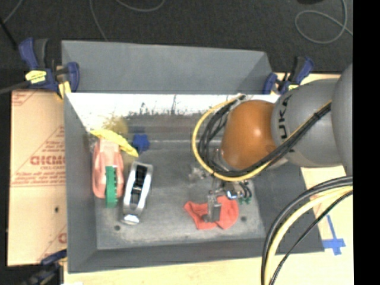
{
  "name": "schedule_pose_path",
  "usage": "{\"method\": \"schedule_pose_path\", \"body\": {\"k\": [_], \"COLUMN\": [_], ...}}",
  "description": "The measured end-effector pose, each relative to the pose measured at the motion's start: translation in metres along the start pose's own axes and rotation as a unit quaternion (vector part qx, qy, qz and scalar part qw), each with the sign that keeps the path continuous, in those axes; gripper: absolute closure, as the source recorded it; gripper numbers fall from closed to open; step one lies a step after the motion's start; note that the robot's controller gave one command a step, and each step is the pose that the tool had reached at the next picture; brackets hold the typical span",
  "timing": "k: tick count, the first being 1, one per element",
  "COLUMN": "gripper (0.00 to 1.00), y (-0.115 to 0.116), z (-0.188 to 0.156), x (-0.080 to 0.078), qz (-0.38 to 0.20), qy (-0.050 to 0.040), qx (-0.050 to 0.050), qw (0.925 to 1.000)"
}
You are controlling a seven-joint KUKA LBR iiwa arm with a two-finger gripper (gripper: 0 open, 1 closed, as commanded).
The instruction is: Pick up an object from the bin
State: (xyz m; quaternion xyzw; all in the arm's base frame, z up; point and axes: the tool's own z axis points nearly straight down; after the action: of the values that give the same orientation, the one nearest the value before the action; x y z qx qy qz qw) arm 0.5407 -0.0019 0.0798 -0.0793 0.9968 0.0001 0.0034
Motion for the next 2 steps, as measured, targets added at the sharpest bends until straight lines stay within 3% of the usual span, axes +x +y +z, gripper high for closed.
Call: {"method": "schedule_pose_path", "body": {"k": [1,2], "gripper": [0.00,0.00], "y": [-0.011,-0.028], "z": [0.002,0.006], "x": [0.007,0.021], "qz": [-0.099,-0.072], "qy": [-0.0005,-0.0012], "qx": [0.000,0.000], "qw": [0.9951,0.9974]}}
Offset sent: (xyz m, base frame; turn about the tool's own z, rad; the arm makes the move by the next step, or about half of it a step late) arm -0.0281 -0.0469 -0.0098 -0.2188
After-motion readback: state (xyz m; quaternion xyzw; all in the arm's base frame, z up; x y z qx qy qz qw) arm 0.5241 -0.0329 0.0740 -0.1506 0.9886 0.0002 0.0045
